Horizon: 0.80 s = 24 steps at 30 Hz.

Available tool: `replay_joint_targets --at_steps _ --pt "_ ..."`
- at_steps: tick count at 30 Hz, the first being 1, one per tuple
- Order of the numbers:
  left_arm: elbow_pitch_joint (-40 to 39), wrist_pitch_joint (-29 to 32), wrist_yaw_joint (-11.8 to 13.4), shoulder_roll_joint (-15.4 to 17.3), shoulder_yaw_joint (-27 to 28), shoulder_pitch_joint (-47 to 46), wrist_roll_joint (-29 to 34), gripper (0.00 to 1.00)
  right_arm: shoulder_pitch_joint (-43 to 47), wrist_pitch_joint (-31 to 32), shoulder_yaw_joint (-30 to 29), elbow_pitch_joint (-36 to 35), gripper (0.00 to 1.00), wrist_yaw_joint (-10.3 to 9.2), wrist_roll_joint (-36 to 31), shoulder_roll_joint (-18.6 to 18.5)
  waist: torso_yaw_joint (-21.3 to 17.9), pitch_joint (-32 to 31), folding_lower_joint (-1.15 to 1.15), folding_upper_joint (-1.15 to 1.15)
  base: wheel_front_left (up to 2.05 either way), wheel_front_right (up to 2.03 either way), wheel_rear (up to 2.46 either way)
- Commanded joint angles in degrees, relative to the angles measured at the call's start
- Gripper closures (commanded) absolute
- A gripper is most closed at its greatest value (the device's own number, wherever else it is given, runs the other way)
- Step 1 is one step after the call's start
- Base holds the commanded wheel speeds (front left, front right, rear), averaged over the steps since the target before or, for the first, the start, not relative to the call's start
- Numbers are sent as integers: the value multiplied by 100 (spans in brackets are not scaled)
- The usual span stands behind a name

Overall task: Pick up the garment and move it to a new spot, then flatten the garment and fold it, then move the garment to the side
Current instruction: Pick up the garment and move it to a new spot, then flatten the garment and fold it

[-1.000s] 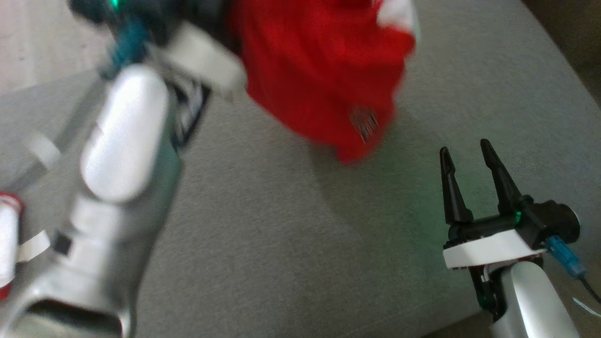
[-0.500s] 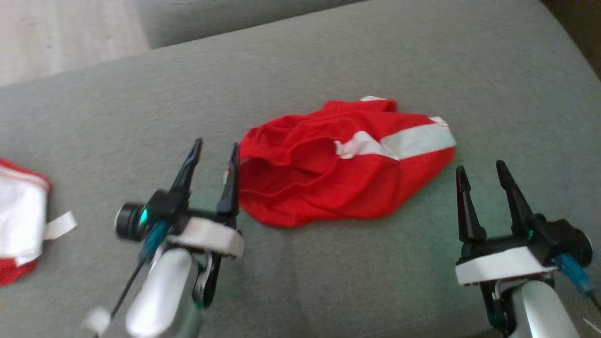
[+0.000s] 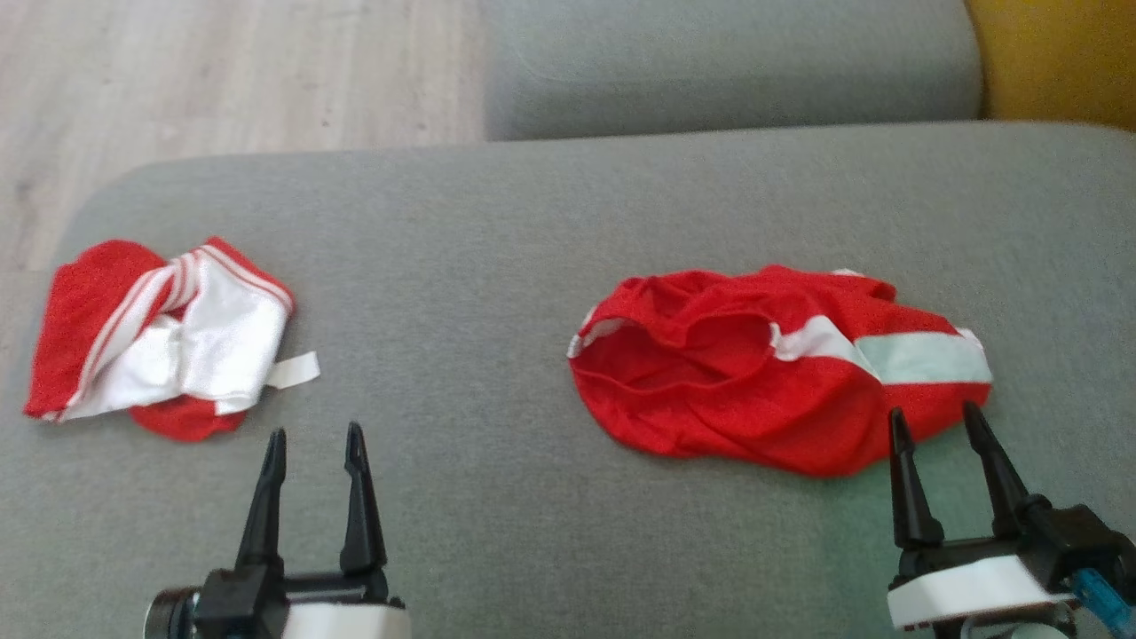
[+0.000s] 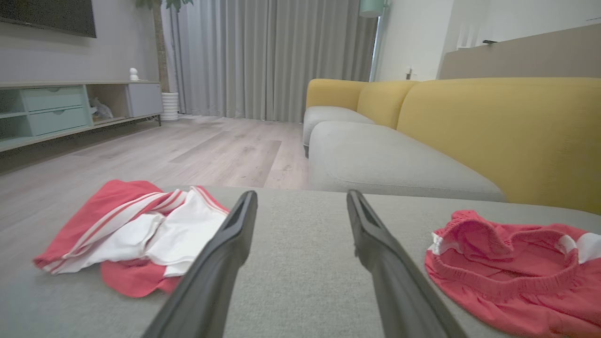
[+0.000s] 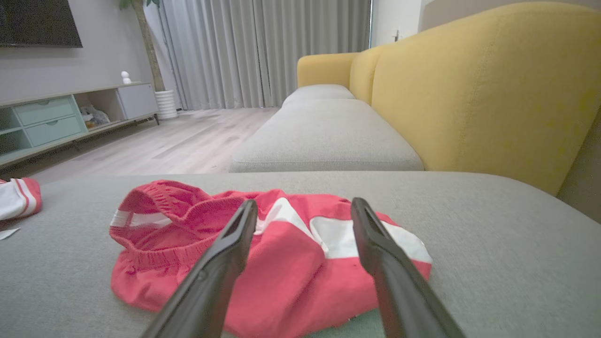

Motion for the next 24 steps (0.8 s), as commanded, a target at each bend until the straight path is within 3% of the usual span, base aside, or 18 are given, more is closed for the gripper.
replay_joint_targets --at_steps 1,24 --pt "-228 -53 29 -21 171 -104 14 0 -122 2 126 -229 0 -5 -26 -31 196 -195 1 0 0 0 0" --pt "-334 -53 6 -23 162 217 317 0 52 2 270 -287 0 -5 41 -31 344 -378 1 0 0 0 0"
